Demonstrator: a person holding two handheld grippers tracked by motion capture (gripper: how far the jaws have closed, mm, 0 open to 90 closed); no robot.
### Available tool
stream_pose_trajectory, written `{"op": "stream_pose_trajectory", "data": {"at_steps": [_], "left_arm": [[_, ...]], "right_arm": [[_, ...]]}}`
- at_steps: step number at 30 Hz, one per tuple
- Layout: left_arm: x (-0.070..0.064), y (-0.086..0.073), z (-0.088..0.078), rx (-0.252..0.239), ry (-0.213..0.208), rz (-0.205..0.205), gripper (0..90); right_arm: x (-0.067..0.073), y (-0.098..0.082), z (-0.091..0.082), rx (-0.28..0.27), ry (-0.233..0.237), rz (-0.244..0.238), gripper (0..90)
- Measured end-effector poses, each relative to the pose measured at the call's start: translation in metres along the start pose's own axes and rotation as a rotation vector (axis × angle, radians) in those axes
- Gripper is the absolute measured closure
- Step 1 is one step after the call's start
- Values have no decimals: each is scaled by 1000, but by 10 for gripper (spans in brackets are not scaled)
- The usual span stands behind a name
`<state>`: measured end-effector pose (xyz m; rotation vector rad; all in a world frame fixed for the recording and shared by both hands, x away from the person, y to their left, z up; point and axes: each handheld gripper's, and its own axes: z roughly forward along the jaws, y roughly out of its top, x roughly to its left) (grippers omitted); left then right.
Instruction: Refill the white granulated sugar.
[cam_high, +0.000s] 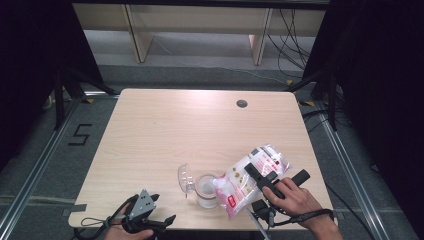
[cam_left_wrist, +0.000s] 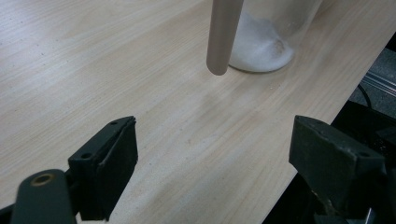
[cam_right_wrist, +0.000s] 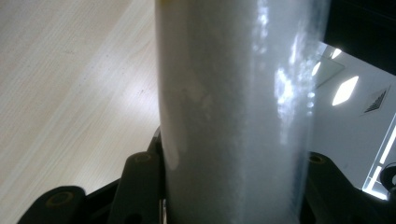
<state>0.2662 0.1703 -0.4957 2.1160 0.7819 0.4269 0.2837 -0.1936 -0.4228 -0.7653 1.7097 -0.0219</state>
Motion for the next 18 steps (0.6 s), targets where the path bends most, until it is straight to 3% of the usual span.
{"op": "stream_pose_trajectory", "data": {"at_steps": [2, 3, 9, 11, 14, 18], "left_arm": [[0, 0, 0, 1, -1, 2, 152], [0, 0, 0, -1, 0, -2, 152], [-2, 0, 0, 0, 0, -21, 152], [0, 0, 0, -1, 1, 1, 152], [-1, 0, 0, 0, 1, -13, 152], [0, 0, 0, 0, 0, 0, 152]], "right_arm": [[-1, 0, 1, -16, -2, -18, 598], [0, 0, 0, -2, -3, 2, 599], [0, 0, 0, -4, -5, 4, 601], [0, 1, 0, -5, -5, 3, 601], [0, 1, 0, -4, -3, 2, 603], [0, 1, 0, -5, -6, 1, 604]]}}
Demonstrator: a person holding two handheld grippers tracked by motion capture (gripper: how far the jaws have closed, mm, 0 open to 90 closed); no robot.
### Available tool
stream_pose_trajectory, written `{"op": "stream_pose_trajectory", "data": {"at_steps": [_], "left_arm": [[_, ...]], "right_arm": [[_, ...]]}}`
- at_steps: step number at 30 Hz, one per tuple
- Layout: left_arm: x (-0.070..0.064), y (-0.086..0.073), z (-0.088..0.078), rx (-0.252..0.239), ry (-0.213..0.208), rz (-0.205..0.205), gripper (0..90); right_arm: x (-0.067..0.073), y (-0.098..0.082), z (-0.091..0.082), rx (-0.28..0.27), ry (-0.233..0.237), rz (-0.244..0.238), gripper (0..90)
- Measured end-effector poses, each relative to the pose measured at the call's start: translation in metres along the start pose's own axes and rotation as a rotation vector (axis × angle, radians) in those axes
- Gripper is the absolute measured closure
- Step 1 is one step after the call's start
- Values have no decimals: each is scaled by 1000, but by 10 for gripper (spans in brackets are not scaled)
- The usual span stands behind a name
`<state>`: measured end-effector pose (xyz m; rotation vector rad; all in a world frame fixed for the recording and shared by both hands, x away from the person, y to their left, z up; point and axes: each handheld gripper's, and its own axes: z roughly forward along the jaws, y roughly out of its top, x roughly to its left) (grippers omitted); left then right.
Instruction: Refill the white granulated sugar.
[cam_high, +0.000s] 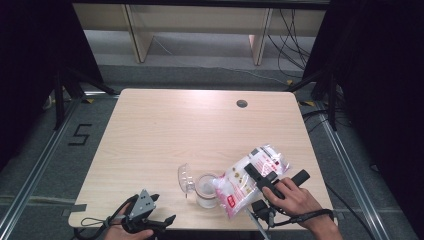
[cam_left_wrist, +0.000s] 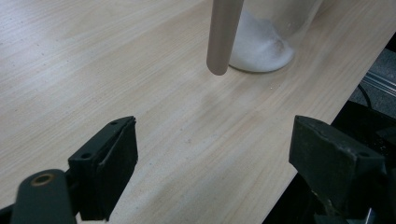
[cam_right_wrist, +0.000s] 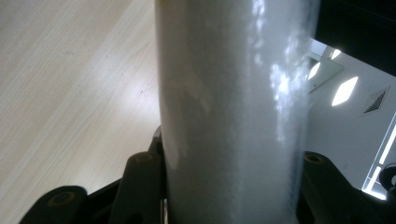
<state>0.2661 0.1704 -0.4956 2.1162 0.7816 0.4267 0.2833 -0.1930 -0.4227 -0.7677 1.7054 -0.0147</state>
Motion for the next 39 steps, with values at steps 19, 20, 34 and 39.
{"op": "stream_pose_trajectory", "data": {"at_steps": [19, 20, 34, 39], "left_arm": [[-2, 0, 0, 0, -12, -28, 152], [-2, -1, 1, -6, -12, -30, 152], [0, 0, 0, 0, 1, -1, 152], [0, 0, 0, 0, 0, -1, 152]], "right_arm": [[0, 0, 0, -2, -2, 2, 612], [0, 0, 0, -2, -2, 2, 612], [-1, -1, -1, -1, -2, 0, 617], [-1, -1, -1, -3, 0, 4, 618]]}}
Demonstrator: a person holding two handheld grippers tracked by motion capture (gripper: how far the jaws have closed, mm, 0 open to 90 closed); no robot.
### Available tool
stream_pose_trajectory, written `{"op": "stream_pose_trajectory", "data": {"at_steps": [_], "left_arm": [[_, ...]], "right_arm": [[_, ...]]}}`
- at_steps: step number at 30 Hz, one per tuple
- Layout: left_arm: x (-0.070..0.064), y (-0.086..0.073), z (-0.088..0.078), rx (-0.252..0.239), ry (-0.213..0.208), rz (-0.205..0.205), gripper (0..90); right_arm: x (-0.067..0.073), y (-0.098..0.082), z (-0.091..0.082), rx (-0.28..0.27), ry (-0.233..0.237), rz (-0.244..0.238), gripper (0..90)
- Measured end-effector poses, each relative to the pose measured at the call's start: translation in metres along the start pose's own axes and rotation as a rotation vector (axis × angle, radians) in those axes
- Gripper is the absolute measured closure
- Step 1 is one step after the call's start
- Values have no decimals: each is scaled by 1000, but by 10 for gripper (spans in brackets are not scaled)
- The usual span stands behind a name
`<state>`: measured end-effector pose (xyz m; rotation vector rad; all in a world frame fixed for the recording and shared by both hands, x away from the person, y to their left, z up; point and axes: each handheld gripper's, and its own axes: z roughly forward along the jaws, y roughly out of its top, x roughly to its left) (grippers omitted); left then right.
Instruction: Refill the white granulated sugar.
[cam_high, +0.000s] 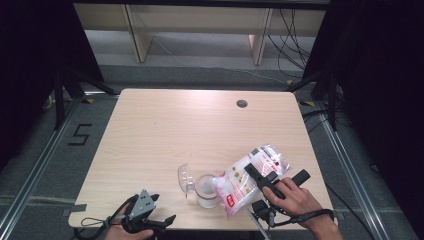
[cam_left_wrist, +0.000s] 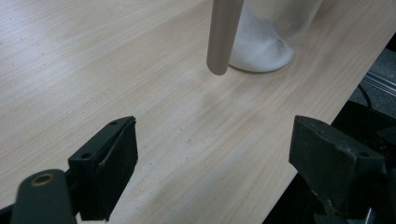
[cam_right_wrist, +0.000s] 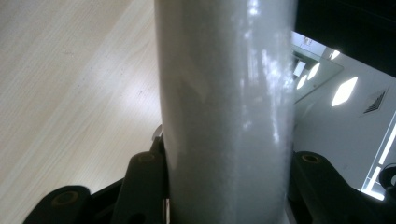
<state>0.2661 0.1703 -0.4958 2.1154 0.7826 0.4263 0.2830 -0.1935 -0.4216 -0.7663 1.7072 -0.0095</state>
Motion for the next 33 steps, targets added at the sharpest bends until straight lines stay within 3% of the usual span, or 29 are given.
{"op": "stream_pose_trajectory", "data": {"at_steps": [3, 4, 6, 9, 11, 13, 29, 30, 33], "left_arm": [[0, 0, 0, 1, 0, 1, 152], [-2, 0, 0, -3, -14, -27, 152], [0, 0, 0, 1, 0, 2, 152], [-2, 0, 1, -10, -12, -31, 152], [0, 0, 0, 5, -3, 0, 152], [0, 0, 0, 1, 0, 4, 152], [0, 0, 0, -2, -1, 0, 152], [-2, 0, 1, -9, -9, -24, 152], [-2, 0, 0, 5, -14, -25, 152]], "right_arm": [[0, 0, 0, -1, 0, 2, 619], [0, 0, 0, -1, -1, -1, 620], [0, 0, 0, -2, 1, -7, 621], [-1, 0, 0, -2, 1, -9, 622], [0, 0, 0, -1, 0, 3, 623], [0, 0, 0, 0, 1, 2, 623], [-1, 0, 0, -5, 1, -7, 631], [0, 0, 0, -5, 1, -7, 631], [0, 0, 0, -4, 1, 0, 632]]}}
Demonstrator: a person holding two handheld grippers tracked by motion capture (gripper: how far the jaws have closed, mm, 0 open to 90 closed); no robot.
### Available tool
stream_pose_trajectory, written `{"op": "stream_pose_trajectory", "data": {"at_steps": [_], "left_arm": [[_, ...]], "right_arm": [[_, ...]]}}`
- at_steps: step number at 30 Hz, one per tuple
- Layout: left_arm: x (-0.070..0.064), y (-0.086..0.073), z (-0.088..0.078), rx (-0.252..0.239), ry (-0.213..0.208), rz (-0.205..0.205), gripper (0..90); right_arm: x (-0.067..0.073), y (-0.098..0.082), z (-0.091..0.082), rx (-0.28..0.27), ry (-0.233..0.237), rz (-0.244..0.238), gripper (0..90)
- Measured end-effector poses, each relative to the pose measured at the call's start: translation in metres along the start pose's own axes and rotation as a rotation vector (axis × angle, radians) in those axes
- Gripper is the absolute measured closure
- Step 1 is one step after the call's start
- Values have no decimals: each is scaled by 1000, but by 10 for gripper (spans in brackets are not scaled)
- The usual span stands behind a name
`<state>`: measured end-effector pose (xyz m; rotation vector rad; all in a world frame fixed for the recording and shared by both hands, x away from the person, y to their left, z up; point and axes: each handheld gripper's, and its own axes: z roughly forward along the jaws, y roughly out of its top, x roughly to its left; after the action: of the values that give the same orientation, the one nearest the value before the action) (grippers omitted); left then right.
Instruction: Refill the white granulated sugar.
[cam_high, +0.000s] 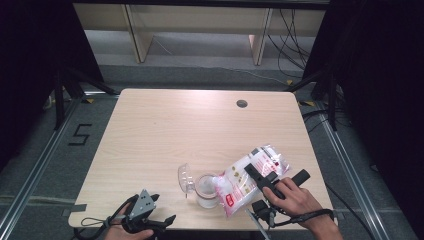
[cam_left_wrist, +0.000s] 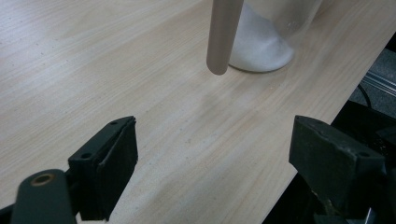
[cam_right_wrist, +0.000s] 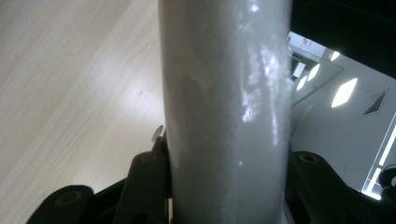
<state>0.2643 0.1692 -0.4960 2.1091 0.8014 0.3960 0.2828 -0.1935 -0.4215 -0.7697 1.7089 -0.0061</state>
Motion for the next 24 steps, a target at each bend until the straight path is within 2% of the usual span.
{"op": "stream_pose_trajectory", "data": {"at_steps": [24], "left_arm": [[0, 0, 0, -3, 2, -2, 152]], "right_arm": [[-1, -1, 0, -7, 0, -13, 643]]}}
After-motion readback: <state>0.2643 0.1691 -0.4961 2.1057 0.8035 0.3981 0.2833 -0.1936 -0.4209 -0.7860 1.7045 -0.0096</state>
